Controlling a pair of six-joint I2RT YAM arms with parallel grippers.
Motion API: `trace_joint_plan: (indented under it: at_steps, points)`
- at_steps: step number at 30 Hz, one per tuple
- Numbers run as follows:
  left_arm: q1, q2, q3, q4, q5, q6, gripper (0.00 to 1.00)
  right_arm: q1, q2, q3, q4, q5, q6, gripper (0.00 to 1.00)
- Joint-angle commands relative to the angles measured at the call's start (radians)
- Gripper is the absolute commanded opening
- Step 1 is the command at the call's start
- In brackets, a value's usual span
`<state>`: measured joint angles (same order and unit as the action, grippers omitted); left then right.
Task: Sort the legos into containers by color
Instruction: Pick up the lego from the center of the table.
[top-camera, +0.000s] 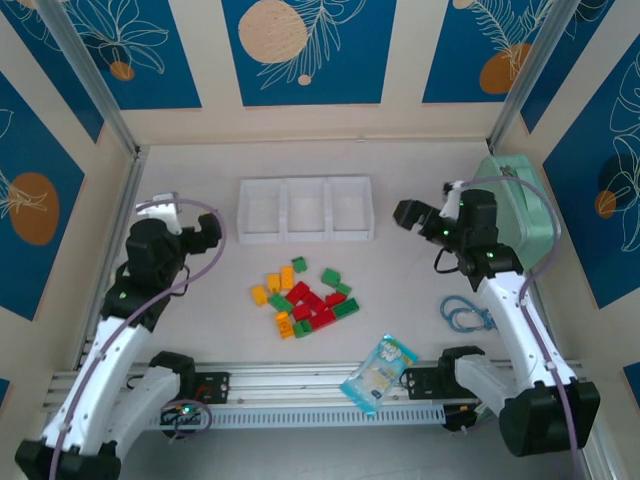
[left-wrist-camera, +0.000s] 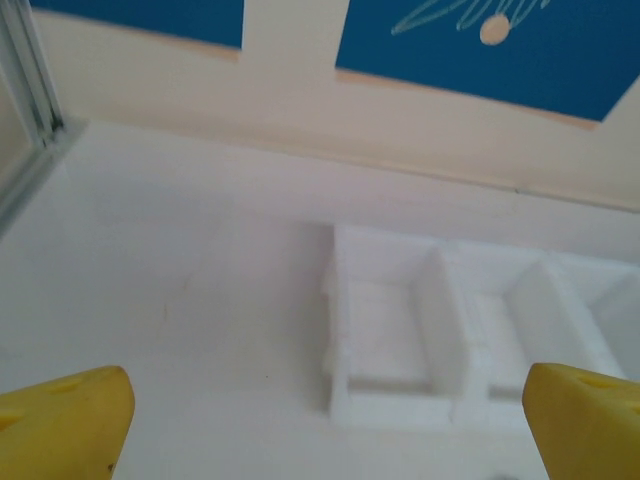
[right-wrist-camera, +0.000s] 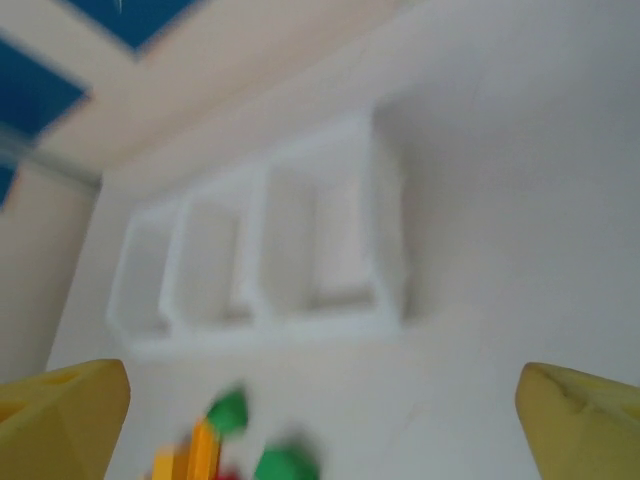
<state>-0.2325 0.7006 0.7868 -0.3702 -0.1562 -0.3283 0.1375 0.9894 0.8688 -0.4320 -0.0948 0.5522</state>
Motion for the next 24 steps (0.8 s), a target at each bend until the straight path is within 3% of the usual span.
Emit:
trace_joint_plan:
  at_steps: [1,4,8,13,24]
  points:
    - [-0.007,-0.078,0.043,-0.421,0.117,-0.109,0.99,0.151,0.042,0.063,-0.322,-0.073,-0.015,1.00]
    - [-0.008,-0.164,0.052,-0.528,0.171,-0.128,1.00,0.292,0.107,0.087,-0.355,-0.023,-0.072,1.00]
    - [-0.008,-0.262,0.058,-0.582,0.183,-0.129,0.99,0.398,0.288,0.161,-0.402,0.003,-0.132,1.00]
    - [-0.007,-0.336,0.061,-0.596,0.053,-0.117,0.99,0.522,0.534,0.312,-0.457,0.135,-0.158,0.99]
    - [-0.007,-0.420,0.007,-0.533,0.089,-0.092,0.99,0.599,0.860,0.524,-0.517,0.259,-0.259,0.99]
